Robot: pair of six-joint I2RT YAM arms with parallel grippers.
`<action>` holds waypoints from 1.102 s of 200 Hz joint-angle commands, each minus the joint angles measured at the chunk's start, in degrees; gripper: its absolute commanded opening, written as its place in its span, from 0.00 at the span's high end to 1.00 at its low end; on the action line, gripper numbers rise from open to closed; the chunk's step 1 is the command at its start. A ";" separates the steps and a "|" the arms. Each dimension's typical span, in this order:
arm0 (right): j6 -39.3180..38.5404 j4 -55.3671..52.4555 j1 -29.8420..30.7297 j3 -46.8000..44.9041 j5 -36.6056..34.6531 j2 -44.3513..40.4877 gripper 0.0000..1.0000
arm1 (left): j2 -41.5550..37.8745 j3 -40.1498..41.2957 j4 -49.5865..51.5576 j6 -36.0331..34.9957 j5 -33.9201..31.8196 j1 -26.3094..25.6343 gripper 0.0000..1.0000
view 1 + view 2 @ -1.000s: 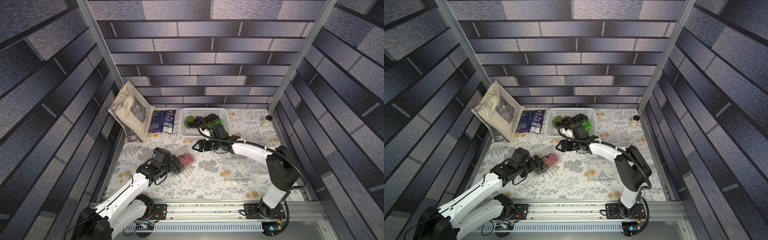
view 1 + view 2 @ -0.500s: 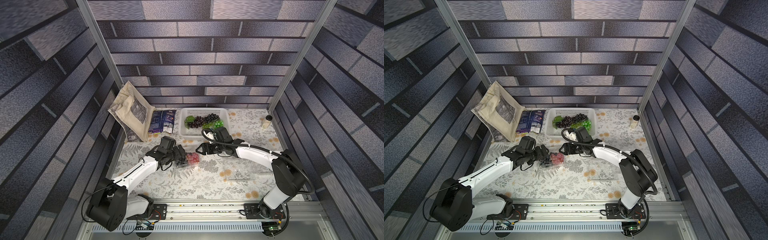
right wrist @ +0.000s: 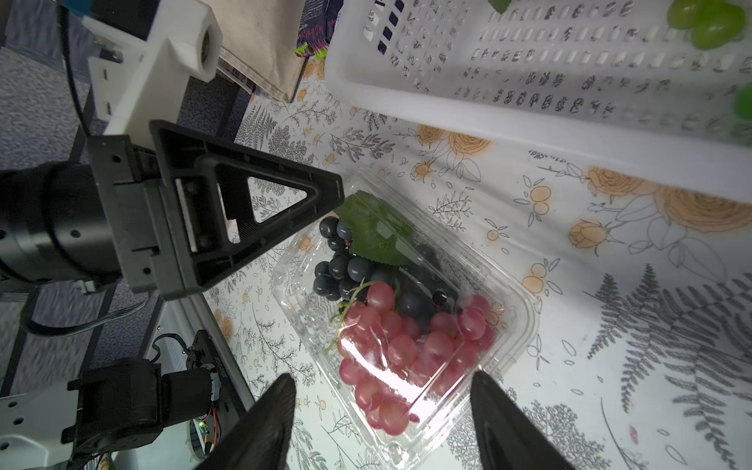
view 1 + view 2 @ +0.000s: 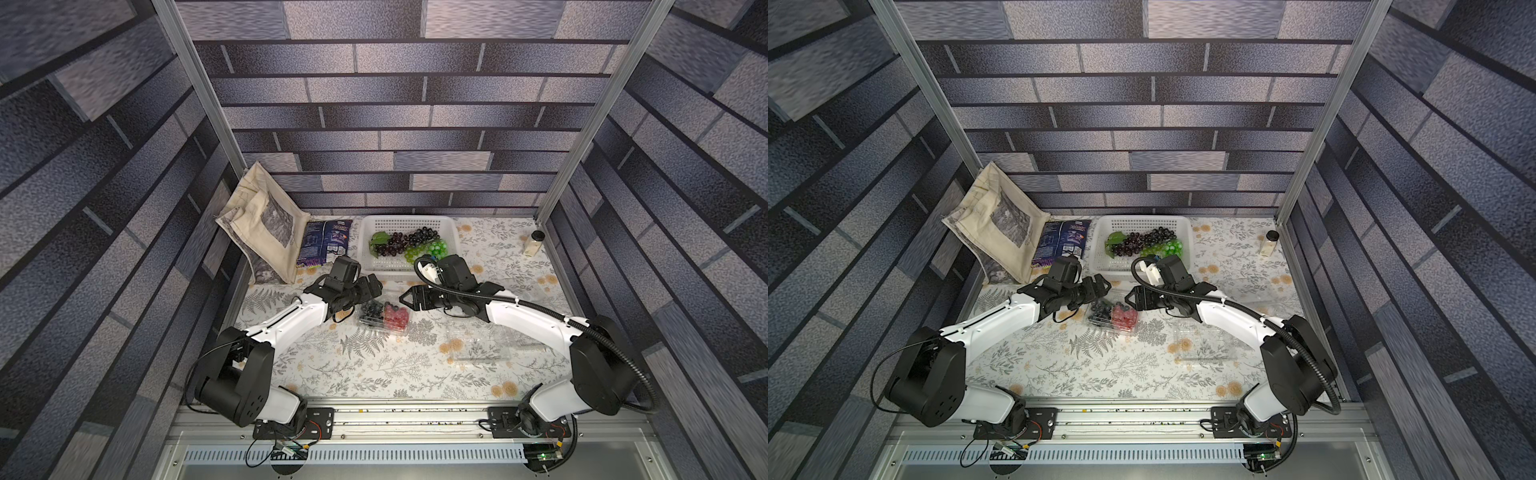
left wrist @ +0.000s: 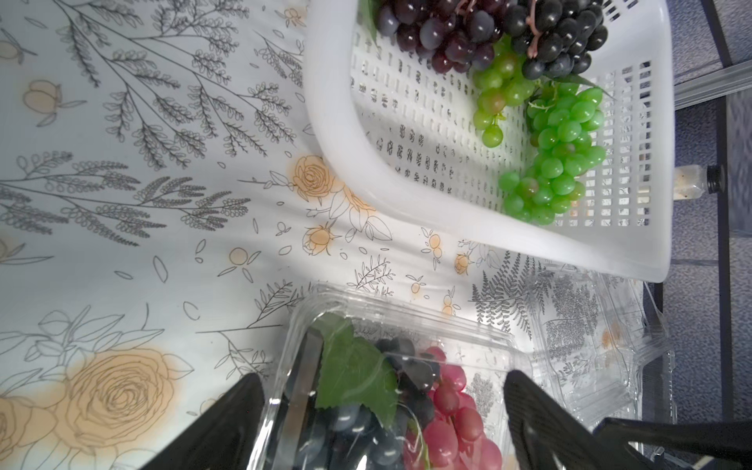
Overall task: Pack grapes into containers
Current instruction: Adjust the packing box at the center of the board, then close the packing box at the center of the board.
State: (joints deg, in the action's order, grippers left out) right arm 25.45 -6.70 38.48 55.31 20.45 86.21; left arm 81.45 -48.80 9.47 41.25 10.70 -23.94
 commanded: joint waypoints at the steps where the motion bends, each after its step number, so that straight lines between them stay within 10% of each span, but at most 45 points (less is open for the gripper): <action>1: -1.36 -2.55 -0.25 -0.90 -1.71 -2.05 0.32 | -5.28 1.09 2.72 -3.29 -0.54 1.20 0.05; 29: -4.97 -7.01 1.91 2.20 -5.77 -2.29 0.43 | -14.27 6.63 5.20 -3.41 0.22 2.25 0.05; 91: -5.52 -7.54 6.45 10.52 -7.44 4.85 1.00 | -37.49 22.45 7.12 4.01 1.09 2.18 0.09; 220: -0.50 0.37 9.45 13.15 -3.36 14.31 1.00 | -43.53 34.63 -3.35 13.31 4.80 4.90 0.18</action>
State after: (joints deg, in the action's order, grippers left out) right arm 23.66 -8.51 47.40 66.81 15.84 98.85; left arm 36.62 -15.22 11.44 52.25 13.43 -20.45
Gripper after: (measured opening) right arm 0.039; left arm 0.828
